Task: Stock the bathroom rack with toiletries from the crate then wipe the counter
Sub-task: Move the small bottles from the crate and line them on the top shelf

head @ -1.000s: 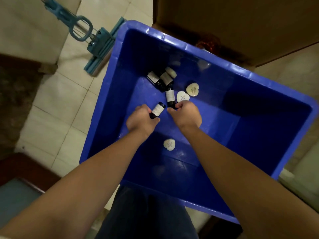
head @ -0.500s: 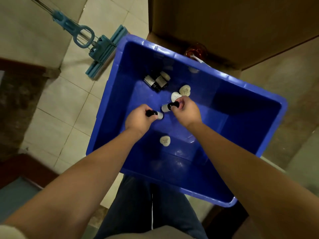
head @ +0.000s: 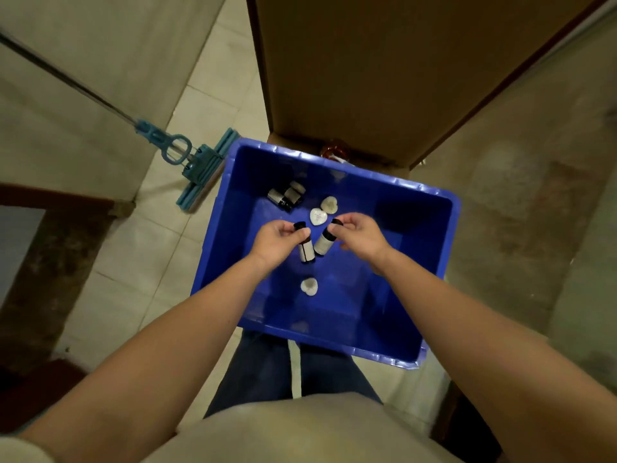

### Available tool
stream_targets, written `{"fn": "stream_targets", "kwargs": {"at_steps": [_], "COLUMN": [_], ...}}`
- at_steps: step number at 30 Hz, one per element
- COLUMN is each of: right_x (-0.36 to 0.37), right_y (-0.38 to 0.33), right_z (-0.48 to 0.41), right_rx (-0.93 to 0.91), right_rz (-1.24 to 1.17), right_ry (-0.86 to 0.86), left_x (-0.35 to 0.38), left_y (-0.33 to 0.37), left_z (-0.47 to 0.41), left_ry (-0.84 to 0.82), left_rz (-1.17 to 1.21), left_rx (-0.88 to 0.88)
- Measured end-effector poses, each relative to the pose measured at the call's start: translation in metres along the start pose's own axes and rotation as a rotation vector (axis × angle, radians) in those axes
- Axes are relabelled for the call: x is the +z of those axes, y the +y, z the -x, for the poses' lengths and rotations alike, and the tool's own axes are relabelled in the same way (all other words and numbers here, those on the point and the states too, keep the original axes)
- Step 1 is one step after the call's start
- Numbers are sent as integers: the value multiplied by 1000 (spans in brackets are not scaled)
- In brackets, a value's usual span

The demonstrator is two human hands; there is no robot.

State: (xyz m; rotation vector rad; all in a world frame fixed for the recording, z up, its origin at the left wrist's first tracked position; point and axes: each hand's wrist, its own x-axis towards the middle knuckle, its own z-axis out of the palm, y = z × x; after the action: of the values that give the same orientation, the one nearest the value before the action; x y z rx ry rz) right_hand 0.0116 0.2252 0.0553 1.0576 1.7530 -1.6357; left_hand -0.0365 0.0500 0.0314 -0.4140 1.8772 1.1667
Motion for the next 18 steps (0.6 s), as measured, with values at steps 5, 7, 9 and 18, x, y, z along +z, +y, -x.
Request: {"fn": "stream_targets", "kwargs": {"at_steps": [5,7,9,18], "right_x": [-10,-13,-15,-20], "right_y": [-15,-17,-17,-5], "right_z": [51,72,91,175], "right_rx": [-37,-44,-56,-98], "right_rz": [-147,-200,-227,-512], "right_ry": [82,124,175,346], "left_x": [8,12,16,41], "left_y": [39,52,63,102], "left_z": [41,56,68,120], "left_ry": [-107,-165,-213,-422], "left_rz": [99,98,58,-54], "left_rx": [49,53,68,166]}}
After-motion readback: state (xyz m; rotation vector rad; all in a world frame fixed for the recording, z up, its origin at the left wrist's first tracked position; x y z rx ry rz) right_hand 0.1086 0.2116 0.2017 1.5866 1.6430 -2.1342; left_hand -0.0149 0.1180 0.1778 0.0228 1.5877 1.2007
